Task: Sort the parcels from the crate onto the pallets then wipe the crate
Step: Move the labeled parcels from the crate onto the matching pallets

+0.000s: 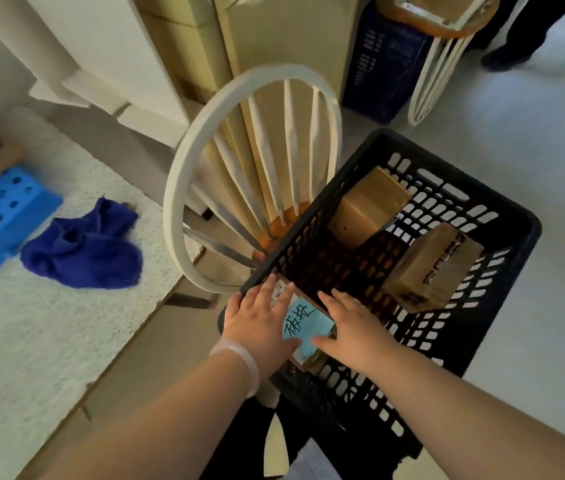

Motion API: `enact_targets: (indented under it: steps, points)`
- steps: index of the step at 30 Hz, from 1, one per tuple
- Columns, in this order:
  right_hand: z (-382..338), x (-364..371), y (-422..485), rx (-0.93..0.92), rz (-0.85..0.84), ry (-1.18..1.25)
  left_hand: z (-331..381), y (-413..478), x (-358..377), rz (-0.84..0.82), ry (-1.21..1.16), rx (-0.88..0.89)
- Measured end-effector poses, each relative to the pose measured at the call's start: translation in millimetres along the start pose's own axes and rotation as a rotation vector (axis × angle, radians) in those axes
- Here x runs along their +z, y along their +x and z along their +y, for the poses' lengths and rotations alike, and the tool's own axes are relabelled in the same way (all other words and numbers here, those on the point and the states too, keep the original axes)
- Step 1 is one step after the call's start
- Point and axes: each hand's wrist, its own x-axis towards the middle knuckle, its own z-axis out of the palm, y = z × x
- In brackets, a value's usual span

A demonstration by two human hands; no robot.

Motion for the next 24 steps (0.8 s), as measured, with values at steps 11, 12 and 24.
enact_targets:
  steps: [11,12,24]
  points:
    - [7,24,26,0.052,-0.055,0.173,12,5,23,-0.029,0.075,-0.008]
    - [9,25,26,0.072,-0.052,0.191,12,4,24,-0.020,0.076,-0.004]
    - [26,41,18,0.240,0.031,0.457,26,5,28,-0.048,-0.146,-0.017]
